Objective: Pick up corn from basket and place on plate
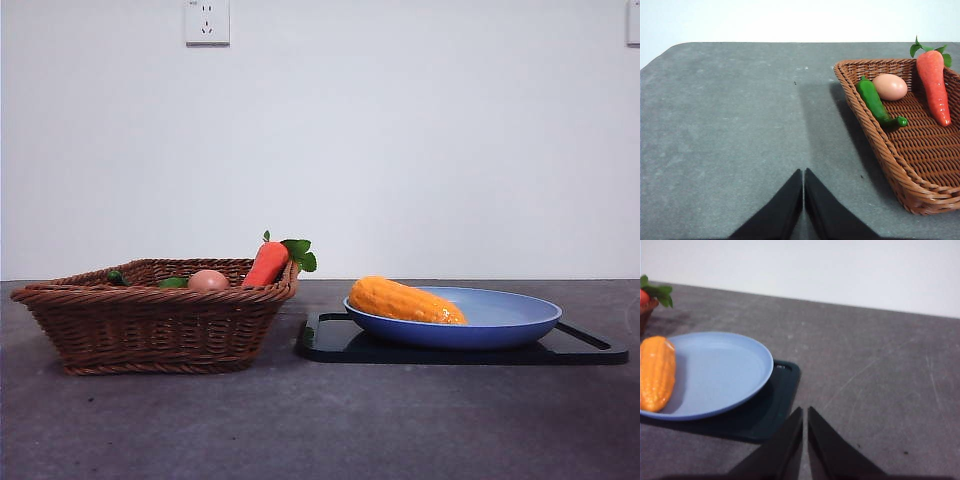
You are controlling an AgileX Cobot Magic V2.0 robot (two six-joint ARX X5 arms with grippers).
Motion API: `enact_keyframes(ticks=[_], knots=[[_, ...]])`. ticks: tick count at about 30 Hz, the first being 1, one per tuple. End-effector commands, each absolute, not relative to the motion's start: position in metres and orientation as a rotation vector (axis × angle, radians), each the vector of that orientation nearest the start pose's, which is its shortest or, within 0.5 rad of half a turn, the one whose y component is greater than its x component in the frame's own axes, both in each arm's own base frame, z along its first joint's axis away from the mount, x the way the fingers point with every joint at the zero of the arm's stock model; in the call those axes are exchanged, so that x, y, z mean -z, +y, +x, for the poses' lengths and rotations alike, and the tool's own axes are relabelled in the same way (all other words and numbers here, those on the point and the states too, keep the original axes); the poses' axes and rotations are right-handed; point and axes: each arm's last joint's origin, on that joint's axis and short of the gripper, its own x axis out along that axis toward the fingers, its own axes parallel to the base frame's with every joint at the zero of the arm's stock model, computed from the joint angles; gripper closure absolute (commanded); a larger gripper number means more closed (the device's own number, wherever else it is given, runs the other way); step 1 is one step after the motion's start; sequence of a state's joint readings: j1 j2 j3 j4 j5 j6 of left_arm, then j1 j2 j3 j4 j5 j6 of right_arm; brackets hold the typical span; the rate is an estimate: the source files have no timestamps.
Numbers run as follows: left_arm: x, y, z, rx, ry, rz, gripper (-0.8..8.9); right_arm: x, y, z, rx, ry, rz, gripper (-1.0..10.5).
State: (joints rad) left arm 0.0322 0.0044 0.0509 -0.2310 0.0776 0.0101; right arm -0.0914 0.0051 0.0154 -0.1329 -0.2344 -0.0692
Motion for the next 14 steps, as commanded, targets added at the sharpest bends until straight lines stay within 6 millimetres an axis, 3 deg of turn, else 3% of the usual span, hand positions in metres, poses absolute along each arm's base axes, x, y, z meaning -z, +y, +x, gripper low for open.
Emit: enact_keyframes(ticks=[1, 14], knots=[[-0.1489, 0.0007, 0.0938, 0.048, 0.221, -0.006, 8.06, -0.1533, -0.0017, 0.096, -0.149, 0.124, -0.031, 9.4], [-0.1489, 0.0007, 0.0938, 0.048, 0.221, -0.006, 8.06, -0.1571, -0.0018, 0.0964, -0.148, 0.087, -0.037, 9.4]])
